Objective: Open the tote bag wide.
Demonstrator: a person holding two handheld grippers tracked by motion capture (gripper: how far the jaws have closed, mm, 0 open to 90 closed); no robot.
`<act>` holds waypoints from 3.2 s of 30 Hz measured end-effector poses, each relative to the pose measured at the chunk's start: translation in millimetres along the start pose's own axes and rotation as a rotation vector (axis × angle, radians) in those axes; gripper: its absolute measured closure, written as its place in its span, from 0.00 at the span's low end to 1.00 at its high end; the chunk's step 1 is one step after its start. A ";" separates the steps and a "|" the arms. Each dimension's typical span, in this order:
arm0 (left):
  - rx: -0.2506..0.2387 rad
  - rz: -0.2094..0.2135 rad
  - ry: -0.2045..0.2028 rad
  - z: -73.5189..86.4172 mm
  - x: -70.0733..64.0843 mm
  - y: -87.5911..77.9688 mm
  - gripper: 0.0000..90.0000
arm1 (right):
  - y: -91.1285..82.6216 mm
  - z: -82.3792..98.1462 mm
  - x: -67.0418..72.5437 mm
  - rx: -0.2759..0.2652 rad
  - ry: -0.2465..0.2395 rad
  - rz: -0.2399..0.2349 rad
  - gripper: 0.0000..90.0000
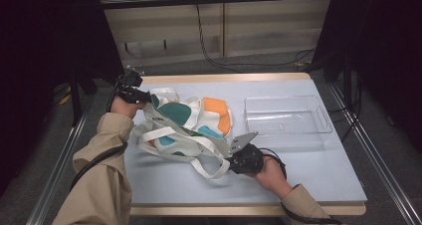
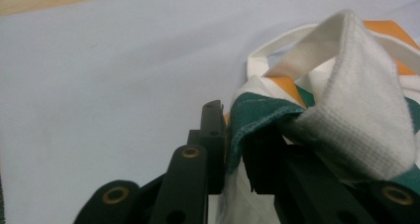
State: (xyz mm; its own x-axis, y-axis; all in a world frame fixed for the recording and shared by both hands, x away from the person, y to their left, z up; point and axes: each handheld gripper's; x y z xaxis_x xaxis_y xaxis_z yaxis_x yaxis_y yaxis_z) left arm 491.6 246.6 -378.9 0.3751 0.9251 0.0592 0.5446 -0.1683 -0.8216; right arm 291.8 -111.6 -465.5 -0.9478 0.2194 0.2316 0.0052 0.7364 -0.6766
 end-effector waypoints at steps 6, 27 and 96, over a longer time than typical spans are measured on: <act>-0.013 0.004 0.003 5.6 1.1 -7.0 0.75 | -0.6 -4.9 0.4 -0.007 0.004 0.005 0.77; -0.014 0.003 0.041 28.8 1.6 -32.0 0.41 | -11.1 -19.6 -0.3 -0.008 0.020 0.017 0.34; -0.069 0.204 0.197 80.3 -69.0 -40.7 0.97 | -47.7 -14.2 3.8 0.028 -0.016 0.019 0.23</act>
State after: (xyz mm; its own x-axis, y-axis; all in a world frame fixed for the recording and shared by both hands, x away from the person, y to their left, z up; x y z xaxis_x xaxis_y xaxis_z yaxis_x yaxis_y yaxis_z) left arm 383.3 216.9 -395.1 0.6166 0.7872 0.0113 0.4902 -0.3727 -0.7879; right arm 292.5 -136.8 -422.4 -0.9526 0.2228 0.2074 0.0146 0.7141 -0.6999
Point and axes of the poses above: each handheld gripper's, and its own axes: y roughly forward along the jaws, z roughly out of its underside, x roughly to its left, and after that the axes turned 15 degrees about -z, right-handed
